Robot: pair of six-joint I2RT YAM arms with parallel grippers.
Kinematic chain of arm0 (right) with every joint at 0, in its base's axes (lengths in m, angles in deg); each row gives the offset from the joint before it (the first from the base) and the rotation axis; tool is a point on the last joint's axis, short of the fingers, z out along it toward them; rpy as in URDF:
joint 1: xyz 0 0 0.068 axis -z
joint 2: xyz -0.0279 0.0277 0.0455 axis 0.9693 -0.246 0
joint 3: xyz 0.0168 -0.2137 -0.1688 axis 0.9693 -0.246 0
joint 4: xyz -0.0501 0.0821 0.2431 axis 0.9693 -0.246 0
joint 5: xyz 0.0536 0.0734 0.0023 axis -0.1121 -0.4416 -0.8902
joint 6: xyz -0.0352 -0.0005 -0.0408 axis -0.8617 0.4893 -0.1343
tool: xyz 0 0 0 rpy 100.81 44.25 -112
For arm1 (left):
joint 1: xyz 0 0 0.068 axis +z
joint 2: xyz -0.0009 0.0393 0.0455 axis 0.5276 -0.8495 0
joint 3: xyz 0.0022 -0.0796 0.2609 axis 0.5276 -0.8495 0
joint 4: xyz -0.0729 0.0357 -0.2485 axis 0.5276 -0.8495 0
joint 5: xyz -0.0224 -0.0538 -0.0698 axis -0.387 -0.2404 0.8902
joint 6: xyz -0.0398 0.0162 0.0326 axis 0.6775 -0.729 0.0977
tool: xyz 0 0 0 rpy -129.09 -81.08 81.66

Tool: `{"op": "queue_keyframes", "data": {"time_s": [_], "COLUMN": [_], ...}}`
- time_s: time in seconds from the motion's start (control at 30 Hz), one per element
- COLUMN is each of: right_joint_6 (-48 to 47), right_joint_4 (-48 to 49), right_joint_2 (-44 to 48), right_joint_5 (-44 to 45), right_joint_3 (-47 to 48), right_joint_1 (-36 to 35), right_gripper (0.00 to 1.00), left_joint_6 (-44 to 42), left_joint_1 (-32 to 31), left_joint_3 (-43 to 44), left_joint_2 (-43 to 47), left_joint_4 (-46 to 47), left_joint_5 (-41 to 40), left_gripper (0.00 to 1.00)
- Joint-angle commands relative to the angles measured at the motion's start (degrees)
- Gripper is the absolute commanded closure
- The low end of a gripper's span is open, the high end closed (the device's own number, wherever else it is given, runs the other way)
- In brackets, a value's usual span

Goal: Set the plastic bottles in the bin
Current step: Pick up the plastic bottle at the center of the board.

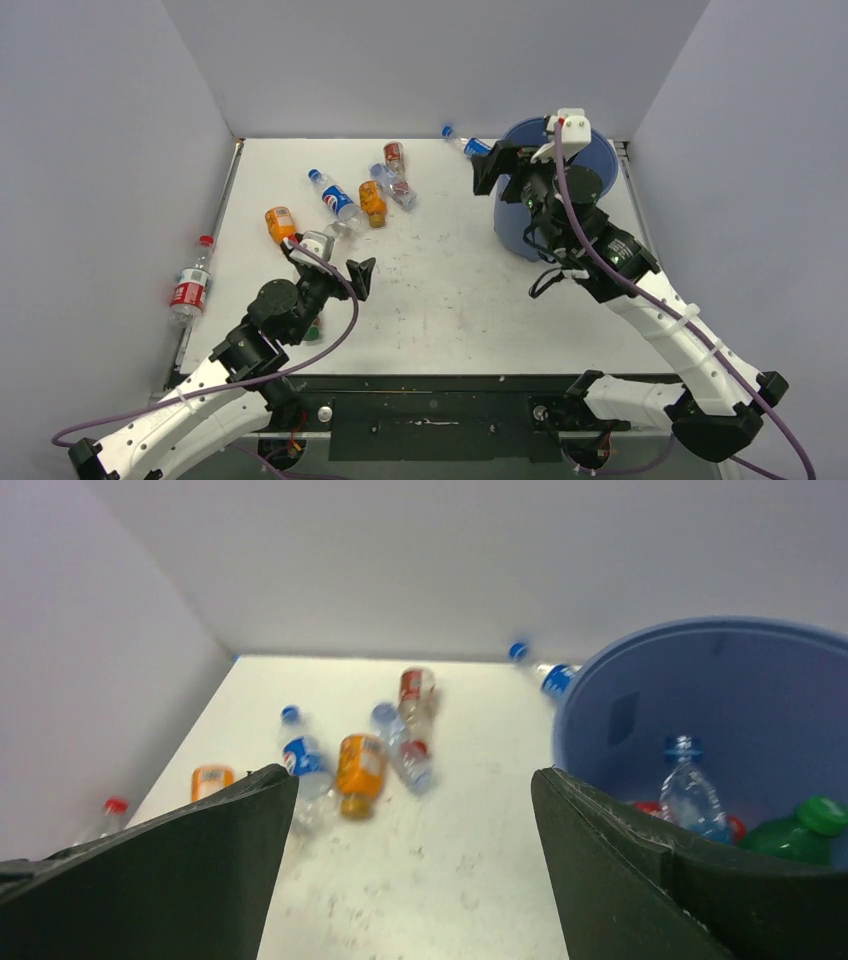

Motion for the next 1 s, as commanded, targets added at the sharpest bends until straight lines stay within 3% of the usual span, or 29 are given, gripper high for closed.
{"op": "queue_keyframes", "data": {"time_s": [0.0,0.1,0.27,0.5,0.67,0.97], "right_joint_6": [0.2,2.7,9.0,9.4,9.9,9.8], "right_joint_4": [-5.2,-5.0,6.6,15.7,12.6,19.2], "right_joint_2": [2.4,3.3,8.5,11.3,7.4,11.3], "right_joint_5": [-2.2,-6.1,-12.1,-18.0,-13.6,-13.9], "right_joint_3": [-4.2,-8.2,-22.8,-33.2,-34.5,-44.3], "right_joint_1": [-7.0,-9.5,-9.6,-8.0,-7.9,-7.9], "right_gripper": [0.1,0.1,0.1,0.1,0.1,0.1], "left_joint_6": [0.6,1.6,4.3,11.4,22.6,38.7], "left_joint_1": [0.3,0.3,0.3,0.3,1.0,7.2], "left_joint_3": [2.8,3.3,2.6,12.8,14.4,8.6], "left_joint_2": [0.5,1.5,2.3,-9.0,-15.2,-12.7], "left_joint_4": [-0.8,-1.8,-0.9,-18.4,-25.4,-36.0], "left_joint_5": [-5.5,-8.8,-12.8,-18.0,-18.2,-17.2], "left_gripper": [0.04,0.04,0.04,0.04,0.04,0.03]}}
